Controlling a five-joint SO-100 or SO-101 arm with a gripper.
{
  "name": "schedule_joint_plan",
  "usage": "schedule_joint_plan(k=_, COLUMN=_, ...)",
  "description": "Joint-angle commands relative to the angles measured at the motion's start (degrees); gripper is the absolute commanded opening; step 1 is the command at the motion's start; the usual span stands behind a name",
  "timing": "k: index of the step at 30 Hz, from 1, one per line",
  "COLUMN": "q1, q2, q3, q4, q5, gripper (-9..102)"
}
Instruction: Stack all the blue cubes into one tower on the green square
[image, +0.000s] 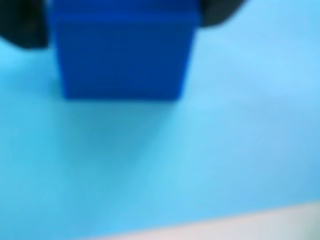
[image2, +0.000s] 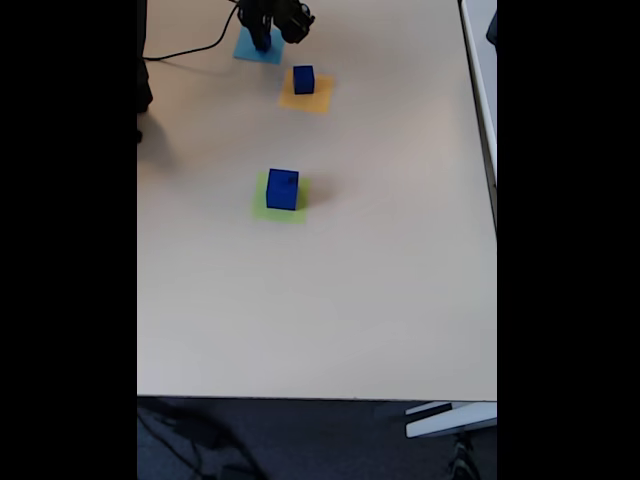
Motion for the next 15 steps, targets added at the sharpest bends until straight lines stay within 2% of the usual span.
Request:
schedule_joint_plan(k=1, q1=0.5, q2=4.0, q3=-1.7, q4=-0.4, q5=-0.3, gripper=18)
schedule_joint_plan(k=9, q1=1.0, q2=4.0, q3=-2.6, q4=-0.4, q5=-1.4, gripper=24)
schedule_joint_plan(k=15, q1=2.8, q2=1.8, q3=-11.4, q4=4.0, q5=-5.4, gripper=26)
